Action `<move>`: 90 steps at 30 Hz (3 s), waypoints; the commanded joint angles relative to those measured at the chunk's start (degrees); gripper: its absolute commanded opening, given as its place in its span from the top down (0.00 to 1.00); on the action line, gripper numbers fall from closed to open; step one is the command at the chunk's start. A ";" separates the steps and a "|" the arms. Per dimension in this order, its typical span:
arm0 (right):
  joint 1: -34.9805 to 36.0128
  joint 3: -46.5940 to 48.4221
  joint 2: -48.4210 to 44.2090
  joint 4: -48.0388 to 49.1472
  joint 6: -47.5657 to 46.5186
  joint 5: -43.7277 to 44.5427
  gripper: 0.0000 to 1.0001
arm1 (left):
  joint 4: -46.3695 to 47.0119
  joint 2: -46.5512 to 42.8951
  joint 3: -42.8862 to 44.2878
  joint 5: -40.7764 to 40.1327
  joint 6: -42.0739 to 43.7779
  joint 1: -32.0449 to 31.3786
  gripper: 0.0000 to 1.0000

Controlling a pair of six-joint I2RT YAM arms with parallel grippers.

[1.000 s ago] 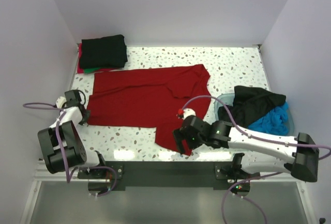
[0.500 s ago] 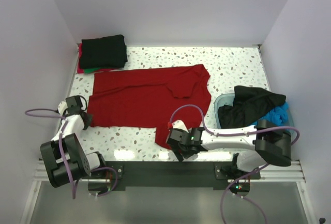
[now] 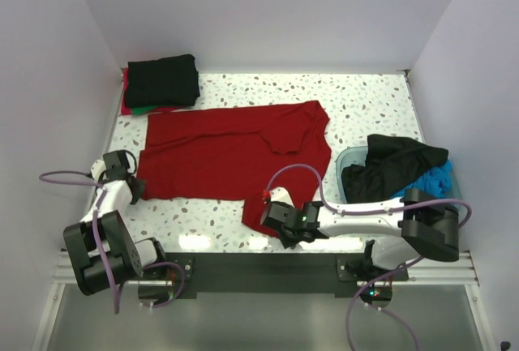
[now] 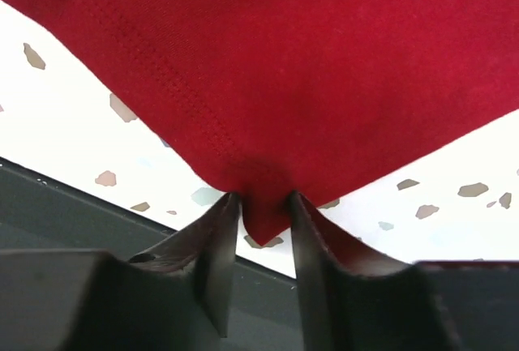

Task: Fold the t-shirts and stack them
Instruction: Fold the tshirt

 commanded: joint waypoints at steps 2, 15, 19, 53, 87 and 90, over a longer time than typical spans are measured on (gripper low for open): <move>0.00 -5.16 -0.31 1.01 2.95 0.88 0.70 | -4.18 -0.91 -1.04 -0.08 -0.58 0.37 1.00; 2.46 -8.77 -18.94 -6.72 4.53 -6.32 1.00 | -14.45 -11.37 -3.50 -3.67 -7.77 0.28 1.00; 3.34 -10.35 -21.58 -7.96 7.96 -8.43 1.00 | -16.93 -14.62 -3.50 -4.39 -11.39 0.28 1.00; -29.78 21.10 -5.42 -12.97 -18.40 -4.04 1.00 | -10.51 -4.53 11.26 3.34 -9.90 0.19 1.00; -45.79 49.85 17.70 -14.99 -28.33 -4.48 1.00 | -4.54 11.74 23.74 2.46 -10.16 -2.53 1.00; -46.14 50.81 19.72 -14.37 -28.51 -5.62 1.00 | -4.01 13.84 24.36 3.08 -10.16 -2.45 1.00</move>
